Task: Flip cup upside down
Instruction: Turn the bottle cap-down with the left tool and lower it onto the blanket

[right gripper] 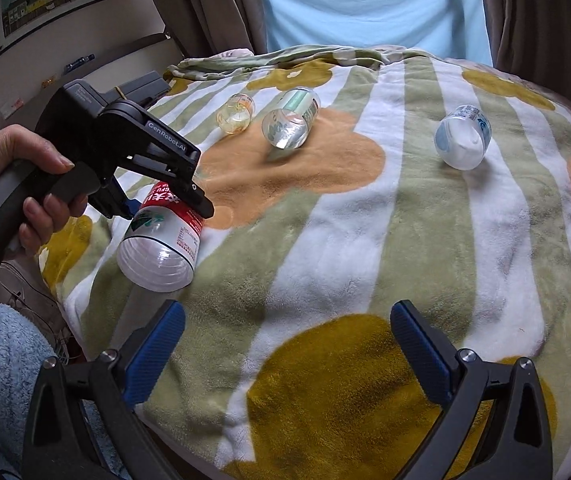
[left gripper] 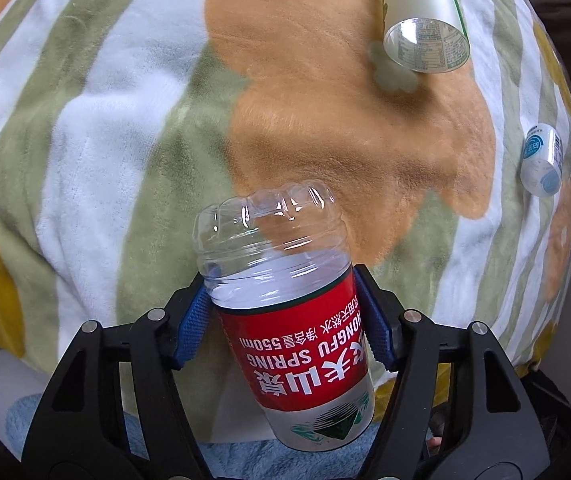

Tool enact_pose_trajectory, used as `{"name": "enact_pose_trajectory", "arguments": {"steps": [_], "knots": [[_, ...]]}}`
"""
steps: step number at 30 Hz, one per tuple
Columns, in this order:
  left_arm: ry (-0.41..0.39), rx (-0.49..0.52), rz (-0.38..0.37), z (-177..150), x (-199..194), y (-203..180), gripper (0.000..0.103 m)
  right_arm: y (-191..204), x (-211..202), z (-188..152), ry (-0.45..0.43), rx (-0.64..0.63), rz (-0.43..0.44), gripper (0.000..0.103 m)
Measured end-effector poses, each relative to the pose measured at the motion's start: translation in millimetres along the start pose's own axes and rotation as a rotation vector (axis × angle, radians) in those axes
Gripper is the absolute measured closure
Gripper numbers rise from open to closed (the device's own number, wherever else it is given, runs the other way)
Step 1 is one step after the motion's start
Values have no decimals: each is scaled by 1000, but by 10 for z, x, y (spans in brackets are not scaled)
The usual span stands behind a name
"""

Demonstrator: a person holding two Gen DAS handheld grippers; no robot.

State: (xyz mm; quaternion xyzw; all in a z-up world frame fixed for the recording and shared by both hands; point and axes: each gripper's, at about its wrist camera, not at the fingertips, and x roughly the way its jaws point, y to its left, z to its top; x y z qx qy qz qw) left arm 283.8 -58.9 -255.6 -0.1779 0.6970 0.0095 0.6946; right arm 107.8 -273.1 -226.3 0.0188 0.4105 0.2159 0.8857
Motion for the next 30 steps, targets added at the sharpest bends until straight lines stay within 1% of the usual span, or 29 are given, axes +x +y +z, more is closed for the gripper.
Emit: {"name": "enact_pose_trajectory", "arguments": {"steps": [2,4,7,9,13,16,18,24,27,30], "knots": [[-37,25,-6,0,-120,-11,40,-9,20,1,6,8,13,0],[-115,73,-4,11,-283,-59,40,-15,29,2,7,18,22,0],[-289,144,13,32,-530,-130,40,-16,26,-8,-3,23,26,0],[-409,156,18,62,-635,-144,40,-9,21,-20,-14,24,19,0],[-618,146,9,54,-630,-63,40,-16,-30,-42,-59,38,5,0],[-729,177,45,-3,-563,-69,39,-38,-66,-52,-85,48,-11,0],[-765,190,57,-57,-515,-74,39,-59,-75,-56,-92,58,-14,0],[-799,242,76,-218,-430,-103,39,-93,-45,-51,-87,73,-4,0],[-796,278,81,-307,-430,-121,40,-95,-33,-52,-84,75,5,0],[-795,291,72,-397,-455,-96,40,-92,-27,-55,-84,72,8,0]]}}
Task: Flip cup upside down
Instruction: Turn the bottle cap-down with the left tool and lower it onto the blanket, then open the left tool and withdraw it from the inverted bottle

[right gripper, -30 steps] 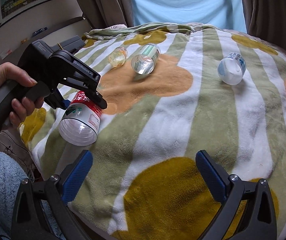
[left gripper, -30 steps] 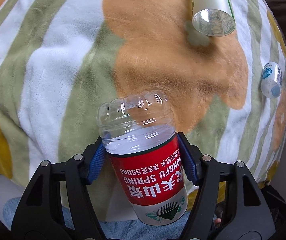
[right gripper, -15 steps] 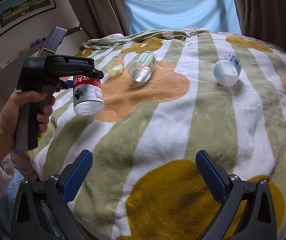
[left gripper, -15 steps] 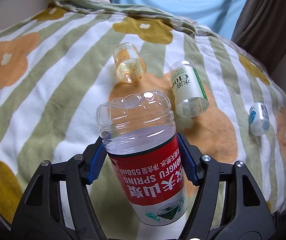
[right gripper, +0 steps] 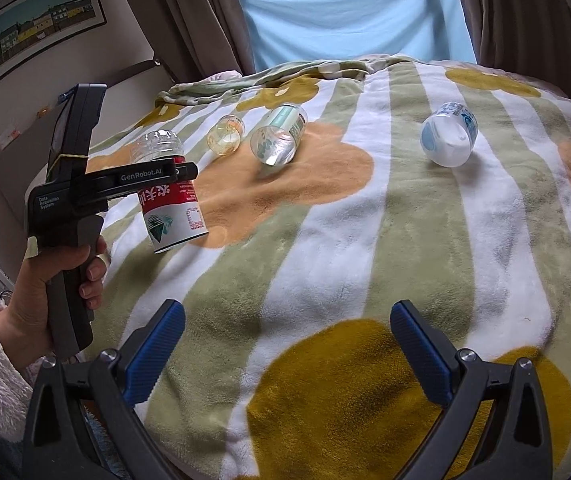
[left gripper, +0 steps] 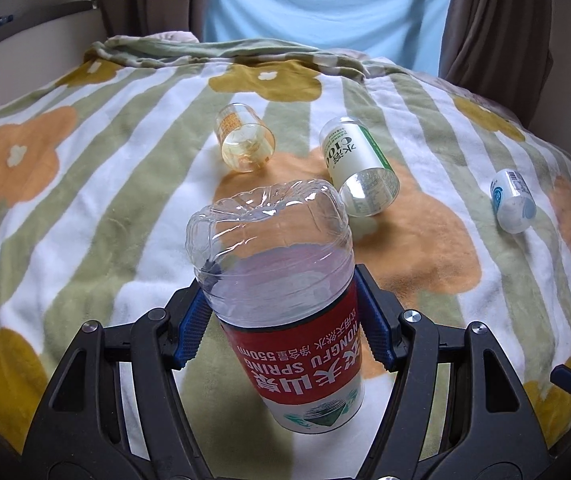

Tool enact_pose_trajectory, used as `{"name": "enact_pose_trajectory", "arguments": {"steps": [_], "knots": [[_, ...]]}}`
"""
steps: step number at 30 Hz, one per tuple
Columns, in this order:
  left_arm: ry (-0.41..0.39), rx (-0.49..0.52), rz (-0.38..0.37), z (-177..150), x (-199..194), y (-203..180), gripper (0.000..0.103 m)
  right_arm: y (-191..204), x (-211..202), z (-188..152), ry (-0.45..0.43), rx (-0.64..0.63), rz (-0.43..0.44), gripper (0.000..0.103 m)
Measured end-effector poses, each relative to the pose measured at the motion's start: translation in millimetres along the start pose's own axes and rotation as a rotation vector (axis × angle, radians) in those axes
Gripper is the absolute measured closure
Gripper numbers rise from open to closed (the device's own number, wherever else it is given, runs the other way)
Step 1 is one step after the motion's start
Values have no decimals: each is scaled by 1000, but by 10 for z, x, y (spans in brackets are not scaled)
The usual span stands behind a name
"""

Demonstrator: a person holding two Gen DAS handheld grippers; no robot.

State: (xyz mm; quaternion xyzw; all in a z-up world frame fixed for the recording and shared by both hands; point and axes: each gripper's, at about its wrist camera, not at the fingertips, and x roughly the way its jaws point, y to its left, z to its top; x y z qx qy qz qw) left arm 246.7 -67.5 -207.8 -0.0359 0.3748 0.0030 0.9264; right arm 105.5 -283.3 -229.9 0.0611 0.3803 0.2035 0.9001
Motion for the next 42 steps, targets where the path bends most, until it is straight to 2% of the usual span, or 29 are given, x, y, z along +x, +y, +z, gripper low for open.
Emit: {"name": "enact_pose_trajectory", "arguments": {"steps": [4,16,18,19,20,23,27,36,42], "knots": [[18,14,-27,-73,-101,-7,42,-18,5,3,-1,9,4,0],[20,118,-21,-240,-300,-193,43,-29,-62,-13,-20,26,17,0],[21,136,-26,-242,-311,-215,35,-9,-64,-15,-21,17,13,0],[26,139,-24,-243,-314,-225,13,-1,-65,-15,-22,13,11,0],[18,141,-12,-245,-333,-231,1,6,-65,-17,-22,10,11,0],[-28,154,-8,-233,-416,-232,0,19,-55,-14,-20,3,9,0],[-21,175,6,-214,-437,-245,0,22,-42,-11,-16,-3,7,0],[-17,146,-24,-212,-554,-144,0,52,-48,-21,-21,-22,-12,0],[-56,166,-32,-205,-931,3,0,116,-133,33,-36,-41,-34,0]]}}
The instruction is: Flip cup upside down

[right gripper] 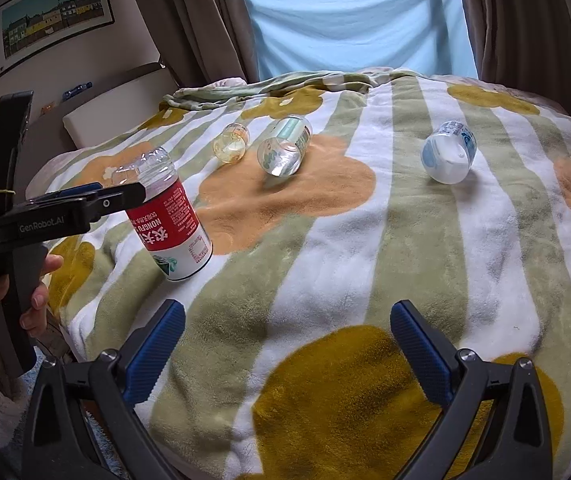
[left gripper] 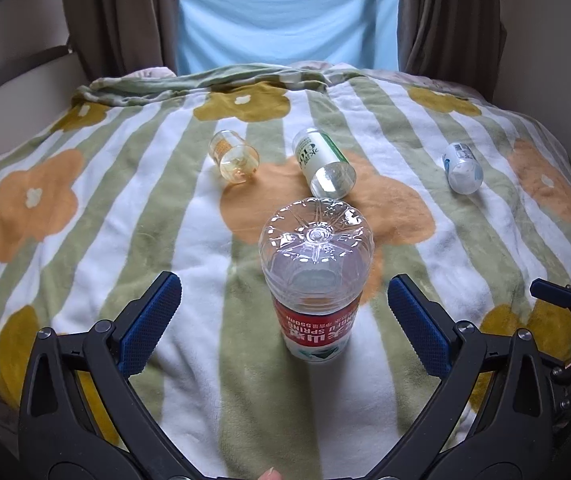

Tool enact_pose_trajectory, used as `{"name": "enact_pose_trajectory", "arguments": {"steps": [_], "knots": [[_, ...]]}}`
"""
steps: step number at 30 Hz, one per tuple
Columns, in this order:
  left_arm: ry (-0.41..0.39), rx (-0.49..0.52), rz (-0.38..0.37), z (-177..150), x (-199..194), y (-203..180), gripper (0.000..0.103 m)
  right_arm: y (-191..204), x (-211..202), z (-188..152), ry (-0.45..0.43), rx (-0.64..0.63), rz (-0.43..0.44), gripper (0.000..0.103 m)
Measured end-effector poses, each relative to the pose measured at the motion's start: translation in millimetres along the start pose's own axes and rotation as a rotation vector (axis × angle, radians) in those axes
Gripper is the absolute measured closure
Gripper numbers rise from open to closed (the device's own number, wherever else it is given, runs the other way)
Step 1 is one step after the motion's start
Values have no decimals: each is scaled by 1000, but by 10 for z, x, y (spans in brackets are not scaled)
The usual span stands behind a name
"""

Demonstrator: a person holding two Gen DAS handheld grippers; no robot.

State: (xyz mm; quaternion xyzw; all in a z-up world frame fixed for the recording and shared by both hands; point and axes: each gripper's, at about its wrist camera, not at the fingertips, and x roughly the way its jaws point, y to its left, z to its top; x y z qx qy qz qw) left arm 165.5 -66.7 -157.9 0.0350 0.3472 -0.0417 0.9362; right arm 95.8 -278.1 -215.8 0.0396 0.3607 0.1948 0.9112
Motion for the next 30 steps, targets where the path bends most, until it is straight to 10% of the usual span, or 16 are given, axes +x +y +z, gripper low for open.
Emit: {"name": "enact_pose_trajectory", "arguments": {"steps": [15,30], "knots": [[-257,-19,-25,231,-1612,560,0,981,-1275,875,-256,51,-236,0],[-395,-46,-38,141,-2153,722,0,1544,-1627,789,-411,-41,-402,0]]}}
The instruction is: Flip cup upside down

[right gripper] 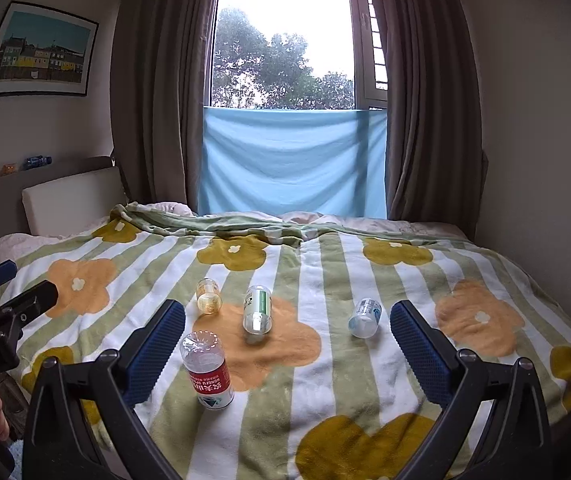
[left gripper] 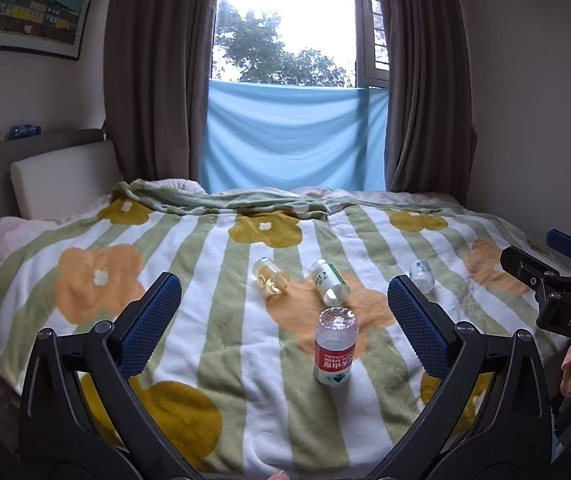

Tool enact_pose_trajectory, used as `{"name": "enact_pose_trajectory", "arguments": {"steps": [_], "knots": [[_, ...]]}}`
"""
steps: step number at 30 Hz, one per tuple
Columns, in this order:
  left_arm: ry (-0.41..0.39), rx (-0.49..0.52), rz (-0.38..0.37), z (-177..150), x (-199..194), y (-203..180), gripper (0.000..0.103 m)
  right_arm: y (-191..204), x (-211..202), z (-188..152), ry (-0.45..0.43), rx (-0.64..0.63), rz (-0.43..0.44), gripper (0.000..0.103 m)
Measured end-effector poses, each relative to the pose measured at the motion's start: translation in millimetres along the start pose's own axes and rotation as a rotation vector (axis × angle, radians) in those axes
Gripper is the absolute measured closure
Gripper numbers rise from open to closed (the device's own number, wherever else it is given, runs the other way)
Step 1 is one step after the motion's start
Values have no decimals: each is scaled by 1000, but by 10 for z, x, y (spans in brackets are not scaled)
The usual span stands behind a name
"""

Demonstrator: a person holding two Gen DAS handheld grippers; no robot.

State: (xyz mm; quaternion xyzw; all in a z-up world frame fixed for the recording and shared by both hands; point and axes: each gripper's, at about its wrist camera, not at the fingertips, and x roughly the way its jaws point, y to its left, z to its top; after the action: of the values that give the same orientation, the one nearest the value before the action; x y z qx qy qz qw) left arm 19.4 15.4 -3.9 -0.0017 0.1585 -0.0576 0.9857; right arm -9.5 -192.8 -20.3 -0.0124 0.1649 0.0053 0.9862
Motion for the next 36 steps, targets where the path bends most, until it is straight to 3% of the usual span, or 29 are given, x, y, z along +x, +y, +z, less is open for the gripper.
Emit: {"name": "enact_pose_trajectory", "arguments": {"steps": [36], "knots": [[-10,13,-5,-15,67,-109,0,83,-75,78,-24,2,-54,0]]}}
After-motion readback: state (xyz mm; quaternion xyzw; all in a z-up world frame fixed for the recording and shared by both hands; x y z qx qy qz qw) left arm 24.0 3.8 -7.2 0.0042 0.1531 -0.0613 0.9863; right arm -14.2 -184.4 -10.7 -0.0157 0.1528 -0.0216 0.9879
